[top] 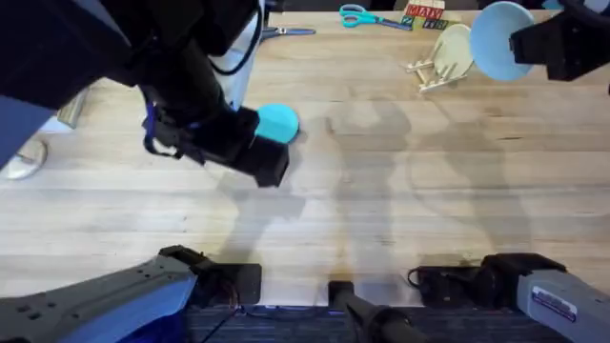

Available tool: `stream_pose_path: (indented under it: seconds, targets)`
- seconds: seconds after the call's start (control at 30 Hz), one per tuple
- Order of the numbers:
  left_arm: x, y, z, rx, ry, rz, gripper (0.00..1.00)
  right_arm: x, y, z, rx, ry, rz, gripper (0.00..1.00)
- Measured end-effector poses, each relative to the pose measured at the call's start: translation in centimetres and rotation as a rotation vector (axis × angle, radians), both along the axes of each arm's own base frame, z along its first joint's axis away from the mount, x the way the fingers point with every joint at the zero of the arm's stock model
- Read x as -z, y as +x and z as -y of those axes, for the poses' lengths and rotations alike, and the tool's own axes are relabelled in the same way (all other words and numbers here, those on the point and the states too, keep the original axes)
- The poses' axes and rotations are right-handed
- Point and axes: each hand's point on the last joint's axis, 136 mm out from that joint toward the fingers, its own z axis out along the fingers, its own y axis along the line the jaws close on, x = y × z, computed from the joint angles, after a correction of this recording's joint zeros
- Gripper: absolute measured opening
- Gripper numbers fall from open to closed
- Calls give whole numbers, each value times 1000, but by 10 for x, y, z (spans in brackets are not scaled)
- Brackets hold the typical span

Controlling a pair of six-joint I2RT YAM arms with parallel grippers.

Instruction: Pick up the plates from the table one by one and place each into a slot on the dish rack.

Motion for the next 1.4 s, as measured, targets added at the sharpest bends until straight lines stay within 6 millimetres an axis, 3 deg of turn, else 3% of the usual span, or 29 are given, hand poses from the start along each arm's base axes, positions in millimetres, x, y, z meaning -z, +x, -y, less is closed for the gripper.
stream_pose_path:
  seconds: [0.07, 0.43, 1.4]
  targets:
    - [-1, -8, -4, 0, 15, -34, 992, 0, 0, 0, 0, 0, 2, 29]
    - [-1, -9, -4, 0, 16, -36, 993, -13, 19, 0, -1, 2, 81, 28]
    - [-1, -9, -4, 0, 16, -36, 993, 29, 77, 17, 70, -5, 30, 29]
